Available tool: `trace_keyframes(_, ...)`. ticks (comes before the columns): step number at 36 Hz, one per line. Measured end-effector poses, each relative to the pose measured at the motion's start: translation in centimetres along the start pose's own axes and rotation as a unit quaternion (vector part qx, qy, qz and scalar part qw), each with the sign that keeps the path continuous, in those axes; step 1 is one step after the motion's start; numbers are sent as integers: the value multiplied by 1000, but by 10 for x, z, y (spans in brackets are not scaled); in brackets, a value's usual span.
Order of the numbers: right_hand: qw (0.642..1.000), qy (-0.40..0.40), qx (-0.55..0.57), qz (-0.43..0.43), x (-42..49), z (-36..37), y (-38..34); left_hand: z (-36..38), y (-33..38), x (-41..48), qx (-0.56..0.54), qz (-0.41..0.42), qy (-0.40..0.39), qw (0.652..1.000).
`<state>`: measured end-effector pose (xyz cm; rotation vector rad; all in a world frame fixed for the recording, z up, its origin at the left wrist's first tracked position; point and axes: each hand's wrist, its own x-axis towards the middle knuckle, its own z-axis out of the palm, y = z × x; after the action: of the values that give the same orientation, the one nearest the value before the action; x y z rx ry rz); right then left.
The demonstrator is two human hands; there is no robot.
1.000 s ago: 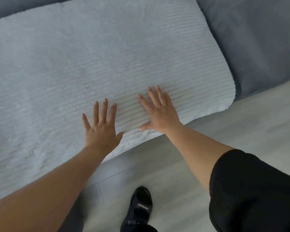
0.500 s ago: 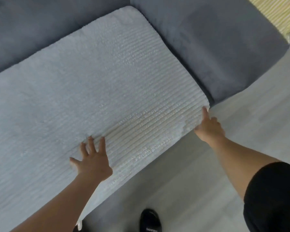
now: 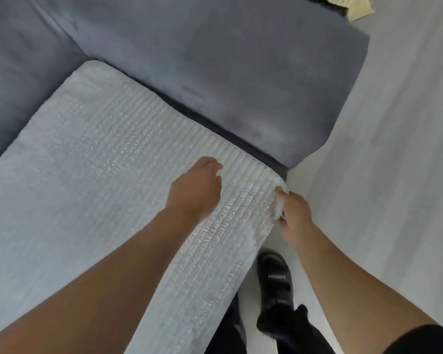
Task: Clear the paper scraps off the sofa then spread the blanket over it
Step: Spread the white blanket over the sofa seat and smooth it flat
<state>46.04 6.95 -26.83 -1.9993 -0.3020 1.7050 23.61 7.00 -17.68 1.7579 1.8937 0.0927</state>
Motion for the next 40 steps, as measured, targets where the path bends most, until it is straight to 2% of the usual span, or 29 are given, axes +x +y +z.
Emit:
trace_keyframes(4,983,-103,147,40,10,-10,4,5,35,63,56,70,-47,995)
trace_keyframes(11,945,-183,260,79,27,-27,16,21,53,114,211,70,-145,964)
trace_keyframes(14,939,-195,270,81,34,-29,14,28,54,113,255,77,-146,953)
trace_keyframes(18,939,-180,284,71,41,-29,14,31,52,108,295,92,-111,945)
trace_keyframes(22,939,-162,295,77,42,-30,11,37,52,104,249,99,-74,961)
trace_keyframes(27,924,-157,336,90,46,-36,0,49,57,102,184,105,11,977)
trace_keyframes(30,927,-155,332,81,46,-37,-12,58,57,104,159,108,80,978)
trace_keyframes(34,935,-143,316,78,55,-37,-15,73,51,106,149,107,130,974)
trace_keyframes(36,948,-127,284,73,57,-33,-16,78,50,106,132,87,145,977)
trace_keyframes(40,991,-40,113,52,55,-16,-23,80,58,106,89,27,130,987)
